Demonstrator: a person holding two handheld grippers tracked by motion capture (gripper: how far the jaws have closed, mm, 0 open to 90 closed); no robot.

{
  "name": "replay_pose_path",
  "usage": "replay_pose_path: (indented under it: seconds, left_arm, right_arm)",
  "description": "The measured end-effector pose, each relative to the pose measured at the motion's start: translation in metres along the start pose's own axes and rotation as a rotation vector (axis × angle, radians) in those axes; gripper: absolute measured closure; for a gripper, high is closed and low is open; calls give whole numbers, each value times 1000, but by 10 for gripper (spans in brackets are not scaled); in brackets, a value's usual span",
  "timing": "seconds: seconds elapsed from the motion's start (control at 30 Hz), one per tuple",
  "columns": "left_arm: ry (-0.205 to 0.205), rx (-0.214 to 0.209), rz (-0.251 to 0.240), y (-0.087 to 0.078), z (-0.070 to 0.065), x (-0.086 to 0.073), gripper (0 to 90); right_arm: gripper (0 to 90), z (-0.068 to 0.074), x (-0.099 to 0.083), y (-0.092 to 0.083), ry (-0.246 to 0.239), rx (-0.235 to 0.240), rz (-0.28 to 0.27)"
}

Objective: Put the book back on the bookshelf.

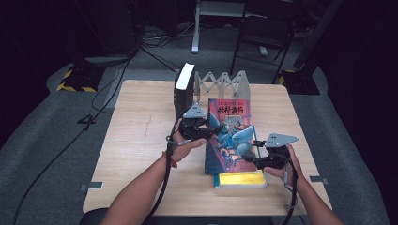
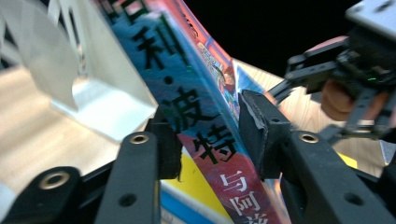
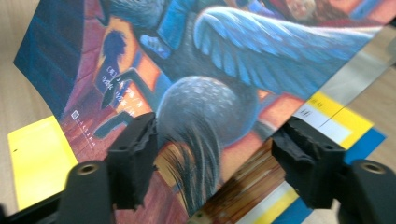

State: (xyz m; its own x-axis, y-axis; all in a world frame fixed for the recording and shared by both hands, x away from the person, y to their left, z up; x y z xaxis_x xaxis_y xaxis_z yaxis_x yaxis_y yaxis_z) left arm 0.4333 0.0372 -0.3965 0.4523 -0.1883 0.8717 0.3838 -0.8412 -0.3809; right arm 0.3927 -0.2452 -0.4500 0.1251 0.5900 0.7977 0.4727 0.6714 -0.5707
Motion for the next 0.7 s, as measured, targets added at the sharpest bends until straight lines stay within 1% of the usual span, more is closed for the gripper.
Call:
replay_pose_path:
  seconds: [0.07,0.1,0.13,0.17,0.2,0.23,0.33,0.37,0.4,0.47,0.5,0.53,0.57,0.63,0.67,0.7]
  left_arm:
    - [34,-17,-19,-3,-9,4,647]
    - [34,-17,-19,-3,-9,4,656]
    - [70,-19,-27,-5,-18,8,667]
    - [70,-19,-27,-5,-18,8,672]
    - [106,-18,-29,-6,-25,11,679]
    - [106,-18,-29,-6,-25,11,684]
    - [130,-24,-29,-5,-30,10,692]
    - [134,-29,-33,-5,-31,8,694]
    - [138,-33,-33,-6,-32,8,697]
    - [146,-42,-38,-6,-33,7,699]
    - [152,-45,-43,-7,-34,6,700]
    - [156,-47,-44,-8,-35,6,701]
    - [160,-51,-45,-8,-35,5,702]
    - [164,-61,-51,-10,-36,4,703]
    - [163,-67,-55,-10,-36,3,705]
    - [170,-73,-58,-11,-37,3,706]
  right_arm:
    - [376,-2,0,1,-9,-14,4]
    - [376,-2,0,1,-9,-14,4]
    - [406,-4,-1,1,-11,-31,-6]
    - [429,-4,0,0,-14,-38,-8]
    - [459,-6,0,-2,-17,-53,-16]
    - [487,-8,0,-4,-21,-72,-27]
    - [549,-12,1,-9,-8,-90,-46]
    - [565,-13,1,-11,-8,-104,-55]
    - [563,-15,3,-13,-4,-115,-69]
    - [532,-17,5,-15,4,-115,-80]
    - [502,-17,6,-15,0,-126,-84]
    - [482,-18,8,-16,9,-135,-96]
    - [459,-19,9,-16,5,-139,-94]
    - [376,-21,11,-16,15,-150,-92]
    - [353,-22,11,-16,28,-155,-96]
    - [343,-23,11,-16,41,-150,-98]
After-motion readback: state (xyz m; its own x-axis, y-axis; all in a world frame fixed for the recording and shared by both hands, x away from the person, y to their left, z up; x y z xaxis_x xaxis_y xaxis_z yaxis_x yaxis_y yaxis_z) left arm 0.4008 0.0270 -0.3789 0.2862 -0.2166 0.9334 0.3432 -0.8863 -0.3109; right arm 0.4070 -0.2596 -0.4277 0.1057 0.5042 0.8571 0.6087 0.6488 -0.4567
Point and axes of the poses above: each handheld gripper's, and its own axes: y roughly forward along the jaws, x roughly out of its top, z roughly to its left, the point moved 2 cm from there along y, roughly forward along the jaws, and after that the axes turned 10 degrees about -y, right-handed, at the moved point
